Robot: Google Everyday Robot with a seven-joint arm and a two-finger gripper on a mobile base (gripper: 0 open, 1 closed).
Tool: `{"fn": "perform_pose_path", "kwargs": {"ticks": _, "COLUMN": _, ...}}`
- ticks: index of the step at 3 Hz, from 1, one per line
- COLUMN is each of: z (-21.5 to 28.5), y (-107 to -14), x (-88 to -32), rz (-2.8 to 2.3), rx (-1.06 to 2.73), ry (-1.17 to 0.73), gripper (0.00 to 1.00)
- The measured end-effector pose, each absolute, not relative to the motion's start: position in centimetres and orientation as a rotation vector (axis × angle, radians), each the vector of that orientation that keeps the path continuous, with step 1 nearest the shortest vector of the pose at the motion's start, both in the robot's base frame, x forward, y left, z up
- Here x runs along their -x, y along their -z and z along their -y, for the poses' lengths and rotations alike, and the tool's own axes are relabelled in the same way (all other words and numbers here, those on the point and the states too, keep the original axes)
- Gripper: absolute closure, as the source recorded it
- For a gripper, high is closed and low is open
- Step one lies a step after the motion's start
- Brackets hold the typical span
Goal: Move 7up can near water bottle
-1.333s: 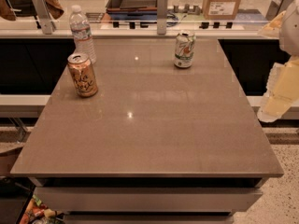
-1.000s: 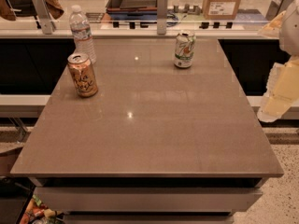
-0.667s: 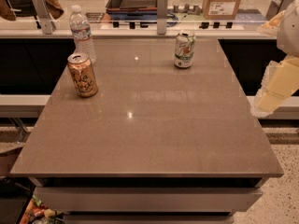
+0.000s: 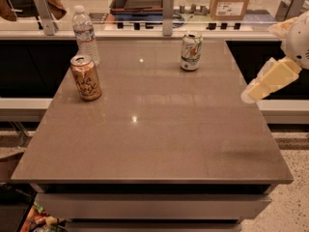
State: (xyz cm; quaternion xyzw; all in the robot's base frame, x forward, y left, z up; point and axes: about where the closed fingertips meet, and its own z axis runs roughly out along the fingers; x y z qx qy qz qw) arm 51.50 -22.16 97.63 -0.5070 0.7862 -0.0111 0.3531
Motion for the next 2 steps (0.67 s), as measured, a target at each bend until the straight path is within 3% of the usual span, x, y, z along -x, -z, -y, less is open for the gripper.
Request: {"fn": "perform_pose_path", "kwargs": {"ticks": 2, "z": 22.3, "y": -97.2, "x": -59.7, "rz": -1.827, "rx": 1.073, "ry": -0.078, "gripper": 0.00}}
